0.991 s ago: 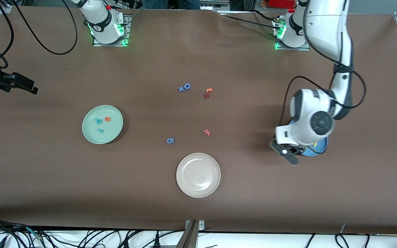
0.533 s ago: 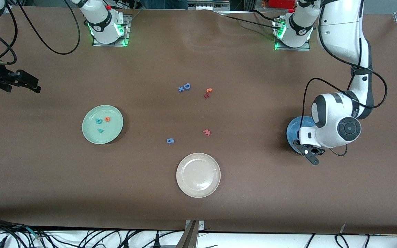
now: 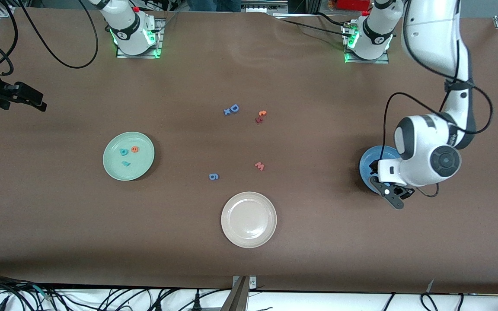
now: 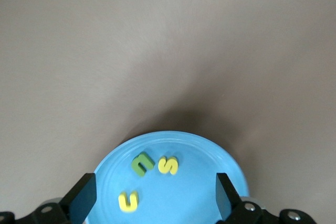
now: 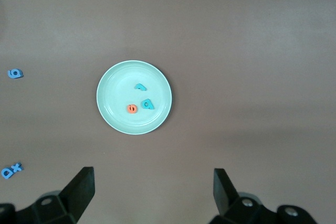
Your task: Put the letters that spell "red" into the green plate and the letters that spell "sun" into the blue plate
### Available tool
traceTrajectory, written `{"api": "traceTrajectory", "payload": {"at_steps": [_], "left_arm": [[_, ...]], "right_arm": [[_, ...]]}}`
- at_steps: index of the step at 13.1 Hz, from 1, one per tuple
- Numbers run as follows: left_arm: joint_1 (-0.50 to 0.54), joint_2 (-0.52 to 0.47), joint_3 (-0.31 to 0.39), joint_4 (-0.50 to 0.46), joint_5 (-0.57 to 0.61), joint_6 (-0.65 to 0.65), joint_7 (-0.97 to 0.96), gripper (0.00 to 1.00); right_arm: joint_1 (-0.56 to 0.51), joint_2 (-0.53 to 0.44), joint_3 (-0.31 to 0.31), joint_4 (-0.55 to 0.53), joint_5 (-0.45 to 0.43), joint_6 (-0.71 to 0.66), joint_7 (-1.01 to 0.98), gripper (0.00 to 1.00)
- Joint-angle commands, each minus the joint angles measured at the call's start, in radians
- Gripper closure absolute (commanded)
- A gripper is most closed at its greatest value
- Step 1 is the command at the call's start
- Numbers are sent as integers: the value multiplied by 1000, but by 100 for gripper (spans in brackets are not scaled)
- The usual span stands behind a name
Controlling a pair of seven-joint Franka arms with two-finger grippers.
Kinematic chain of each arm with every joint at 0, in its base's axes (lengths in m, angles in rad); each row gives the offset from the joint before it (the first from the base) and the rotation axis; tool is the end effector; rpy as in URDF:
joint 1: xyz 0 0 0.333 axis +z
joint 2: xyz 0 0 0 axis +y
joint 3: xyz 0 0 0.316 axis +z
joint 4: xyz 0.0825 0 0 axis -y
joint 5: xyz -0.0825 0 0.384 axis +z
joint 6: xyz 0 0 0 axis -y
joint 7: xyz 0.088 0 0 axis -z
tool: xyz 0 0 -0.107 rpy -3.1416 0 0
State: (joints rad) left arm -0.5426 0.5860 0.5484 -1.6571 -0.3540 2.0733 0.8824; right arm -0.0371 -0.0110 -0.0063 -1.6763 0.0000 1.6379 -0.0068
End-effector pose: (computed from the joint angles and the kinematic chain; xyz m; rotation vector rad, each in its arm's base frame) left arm 0.6672 -0.0571 0.3014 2.8839 -1.1465 -0.0932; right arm 0.5536 -0.0241 0.5864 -3.1400 0.0575 0.0430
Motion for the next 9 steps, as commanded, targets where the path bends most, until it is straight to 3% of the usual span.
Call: {"api": "traceTrajectory", "payload": {"at_steps": [1, 3, 4, 7, 9], "left_arm": [[15, -180, 4, -20, -19, -100, -203, 0], [48, -282, -40, -18, -8, -149, -372, 0], [119, -329, -112, -18, 12, -163, -413, 0], [390, -432, -478, -18, 266, -164, -601, 0], [547, -456, -649, -17, 328, -165, -629, 0]], "right_arm": [[-1, -4, 5, 12, -3, -26, -5, 0], [0, -1, 8, 23, -2, -29, 5, 0], [5, -1, 8, 24, -3, -24, 5, 0], [10, 14, 6, 43, -3, -16, -1, 0], [5, 23, 5, 53, -2, -23, -7, 0]]}}
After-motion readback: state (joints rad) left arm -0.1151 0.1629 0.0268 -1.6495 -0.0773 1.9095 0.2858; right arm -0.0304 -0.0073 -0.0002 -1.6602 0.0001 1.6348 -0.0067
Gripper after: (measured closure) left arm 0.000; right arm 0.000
